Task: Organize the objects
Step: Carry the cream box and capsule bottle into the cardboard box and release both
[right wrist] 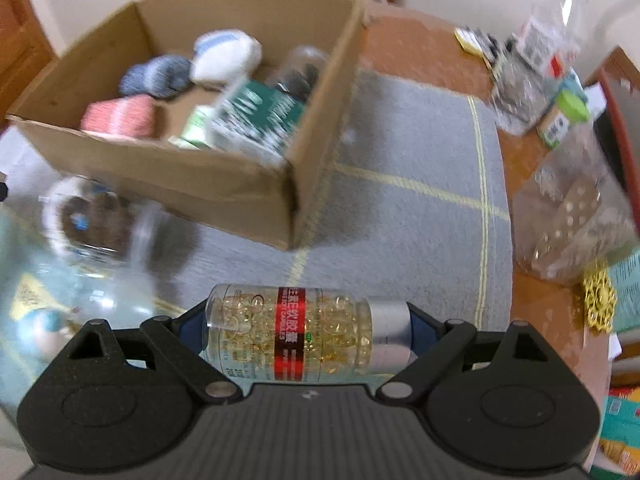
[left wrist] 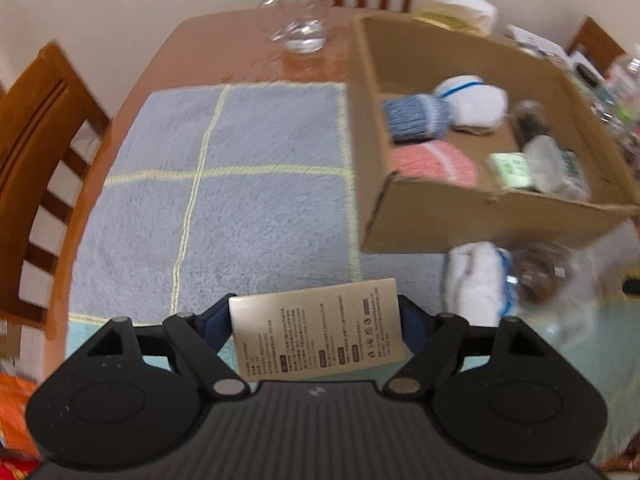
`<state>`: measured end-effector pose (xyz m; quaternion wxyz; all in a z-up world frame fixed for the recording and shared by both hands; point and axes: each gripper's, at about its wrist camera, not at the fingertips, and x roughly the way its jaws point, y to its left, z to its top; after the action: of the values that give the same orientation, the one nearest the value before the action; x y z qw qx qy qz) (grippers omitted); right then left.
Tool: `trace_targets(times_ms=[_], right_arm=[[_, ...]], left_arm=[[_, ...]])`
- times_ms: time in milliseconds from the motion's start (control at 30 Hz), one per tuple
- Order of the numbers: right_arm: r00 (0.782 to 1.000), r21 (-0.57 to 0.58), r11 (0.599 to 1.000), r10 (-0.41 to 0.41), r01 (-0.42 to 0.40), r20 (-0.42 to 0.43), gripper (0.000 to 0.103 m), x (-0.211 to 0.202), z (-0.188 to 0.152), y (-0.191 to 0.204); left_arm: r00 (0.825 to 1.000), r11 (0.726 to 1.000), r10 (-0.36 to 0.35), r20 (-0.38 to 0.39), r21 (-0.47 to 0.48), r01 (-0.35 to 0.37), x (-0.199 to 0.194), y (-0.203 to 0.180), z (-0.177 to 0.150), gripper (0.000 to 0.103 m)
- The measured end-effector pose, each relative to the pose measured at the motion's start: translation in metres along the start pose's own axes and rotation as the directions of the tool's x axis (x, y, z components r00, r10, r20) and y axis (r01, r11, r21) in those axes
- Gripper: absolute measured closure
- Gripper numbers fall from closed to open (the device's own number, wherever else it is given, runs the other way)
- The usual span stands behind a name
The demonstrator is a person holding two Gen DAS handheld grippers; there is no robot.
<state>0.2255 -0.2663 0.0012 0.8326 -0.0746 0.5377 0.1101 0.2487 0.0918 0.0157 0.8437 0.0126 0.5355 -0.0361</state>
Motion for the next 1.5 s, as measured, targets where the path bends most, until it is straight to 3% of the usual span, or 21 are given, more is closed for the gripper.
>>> trace_targets(times_ms=[267, 433, 600, 867, 1033, 1167, 1500], right_arm=[[0.989, -0.103, 0.993, 0.068, -0.054, 0.135, 0.007, -0.058, 0.036, 0.024], [0.97, -0.167, 0.982, 0.126, -0.092, 0.207, 0.007, -0.073, 0.071, 0.042], [0.959, -0.227, 0.967, 0.171, -0.119, 0.225, 0.007, -0.06, 0.104, 0.06], [0.963, -0.286, 0.945, 0.212, -0.159, 0.164, 0.007, -0.012, 0.142, 0.089], [0.958, -0.309, 0.935, 0.234, -0.175, 0.165, 0.0, 0.002, 0.149, 0.099], [0.96, -0.309, 0.94, 0.207, -0.143, 0.186, 0.0, 0.001, 0.148, 0.099], [0.956, -0.222, 0.961, 0.209, -0.162, 0.206, 0.0, -0.019, 0.125, 0.076]], left_arm=[[0.991, 0.992, -0.106, 0.087, 0.084, 0.099, -0.047, -0.024, 0.033, 0.021], [0.982, 0.988, -0.119, 0.145, 0.119, 0.102, -0.055, -0.037, 0.054, 0.021], [0.981, 0.988, -0.128, 0.146, 0.099, 0.114, -0.052, -0.041, 0.068, 0.021], [0.981, 0.989, -0.111, 0.161, 0.115, 0.094, -0.044, -0.049, 0.091, 0.021], [0.984, 0.988, -0.106, 0.146, 0.126, 0.088, -0.035, -0.054, 0.103, 0.021], [0.984, 0.986, -0.104, 0.146, 0.141, 0.084, -0.029, -0.06, 0.11, 0.021], [0.979, 0.982, -0.121, 0.162, 0.162, 0.094, -0.007, -0.078, 0.145, 0.019]])
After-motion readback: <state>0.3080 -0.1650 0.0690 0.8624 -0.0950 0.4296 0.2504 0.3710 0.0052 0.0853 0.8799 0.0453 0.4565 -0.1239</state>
